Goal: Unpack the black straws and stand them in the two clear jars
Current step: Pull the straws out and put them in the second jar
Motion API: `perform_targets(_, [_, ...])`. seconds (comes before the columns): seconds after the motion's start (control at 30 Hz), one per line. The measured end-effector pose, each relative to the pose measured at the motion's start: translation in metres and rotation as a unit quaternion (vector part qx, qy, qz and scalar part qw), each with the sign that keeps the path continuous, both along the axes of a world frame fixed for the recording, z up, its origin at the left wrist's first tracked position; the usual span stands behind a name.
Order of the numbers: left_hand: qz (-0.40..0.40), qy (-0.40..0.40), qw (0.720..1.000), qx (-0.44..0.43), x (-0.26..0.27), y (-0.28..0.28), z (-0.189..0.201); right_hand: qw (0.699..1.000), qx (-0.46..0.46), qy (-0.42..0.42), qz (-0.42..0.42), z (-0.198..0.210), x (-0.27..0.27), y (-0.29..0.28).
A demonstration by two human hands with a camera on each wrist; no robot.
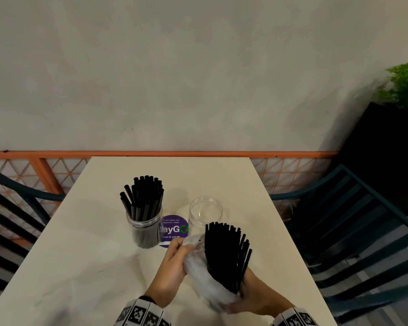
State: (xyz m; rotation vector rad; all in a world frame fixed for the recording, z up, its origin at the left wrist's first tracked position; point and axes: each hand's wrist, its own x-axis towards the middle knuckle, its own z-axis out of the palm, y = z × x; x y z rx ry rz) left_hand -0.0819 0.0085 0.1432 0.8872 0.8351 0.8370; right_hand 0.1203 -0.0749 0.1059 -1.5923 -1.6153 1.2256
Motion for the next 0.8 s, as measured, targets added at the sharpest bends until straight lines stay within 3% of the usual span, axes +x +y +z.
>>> perform_targets(0.13, [0.062, -0.012, 0.998, -0.003, -0.009, 0.006, 0.003, 0.997, 0.002, -0.066, -0.037, 0.007, 0.013, -0.004])
perform_targets(0.33, [0.06, 0.045, 0.995, 0.061, -0.017, 0.015, 0.005, 0.989, 0.011, -0.131, -0.065, 0.034, 0.007, -0.011])
perform_targets(0.6, [0.072, 0.161, 0.957, 0.23, -0.01, 0.003, 0.019, 0.975, 0.013, -0.11, -0.194, 0.047, -0.003, -0.004])
perform_targets(0.8, [0.036, 0.182, 0.951, 0.246, 0.001, -0.014, 0.03, 0.943, 0.054, -0.103, -0.311, 0.044, -0.003, 0.007])
